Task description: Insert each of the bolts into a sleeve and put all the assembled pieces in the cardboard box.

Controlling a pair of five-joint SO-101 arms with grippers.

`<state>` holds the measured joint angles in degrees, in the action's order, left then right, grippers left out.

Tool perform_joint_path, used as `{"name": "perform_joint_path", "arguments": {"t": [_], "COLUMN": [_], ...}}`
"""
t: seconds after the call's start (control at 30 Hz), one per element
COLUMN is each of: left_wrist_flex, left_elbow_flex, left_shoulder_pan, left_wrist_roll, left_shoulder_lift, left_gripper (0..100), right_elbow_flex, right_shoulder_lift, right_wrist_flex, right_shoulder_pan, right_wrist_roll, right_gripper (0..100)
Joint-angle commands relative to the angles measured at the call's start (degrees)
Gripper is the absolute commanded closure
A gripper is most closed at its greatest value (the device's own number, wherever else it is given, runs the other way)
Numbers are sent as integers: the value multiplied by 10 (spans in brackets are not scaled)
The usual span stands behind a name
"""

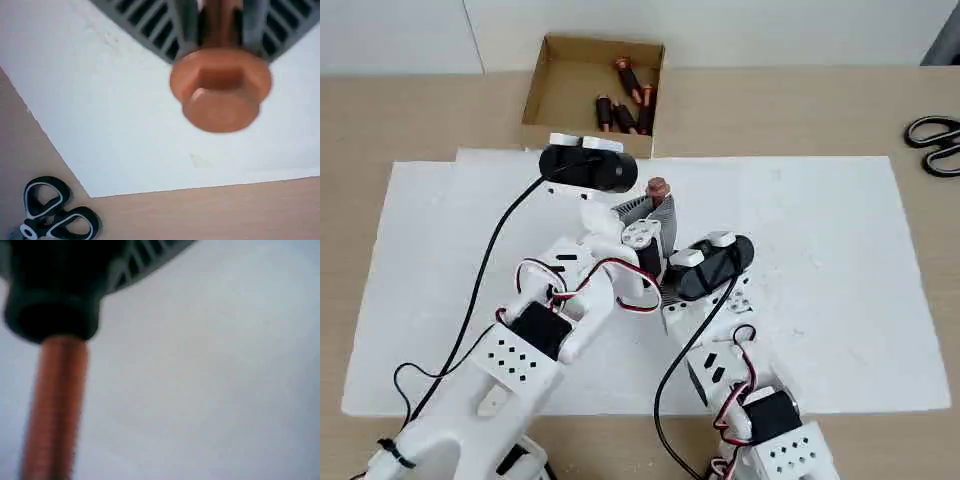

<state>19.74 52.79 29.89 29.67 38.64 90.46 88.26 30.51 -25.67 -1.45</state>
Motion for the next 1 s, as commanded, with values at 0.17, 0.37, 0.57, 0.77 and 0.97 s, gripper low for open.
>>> {"name": "perform_joint_path", "arguments": {"t": [0.17, 0.37, 0.57, 0.77, 0.97], "left_wrist_flex": [-1, 2, 30, 31, 24], "left_elbow_flex": [-9, -13, -11, -10, 2], "left_shoulder_pan": [8, 24, 24, 22, 21], "left_wrist_roll": [11, 9, 8, -3, -9], "left_shoulder_lift": [23, 39, 52, 52, 51], "left_gripper": [994, 994, 994, 994, 994], "right_elbow_flex": [-3, -3, -3, -3, -3], "right_shoulder_lift": [12, 12, 12, 12, 12], "right_wrist_flex": [-14, -14, -14, -14, -13], "right_shoulder_pan": [0, 0, 0, 0, 0], "right_wrist_roll": [-5, -5, -5, -5, -5], "right_gripper": [995, 995, 995, 995, 995]}}
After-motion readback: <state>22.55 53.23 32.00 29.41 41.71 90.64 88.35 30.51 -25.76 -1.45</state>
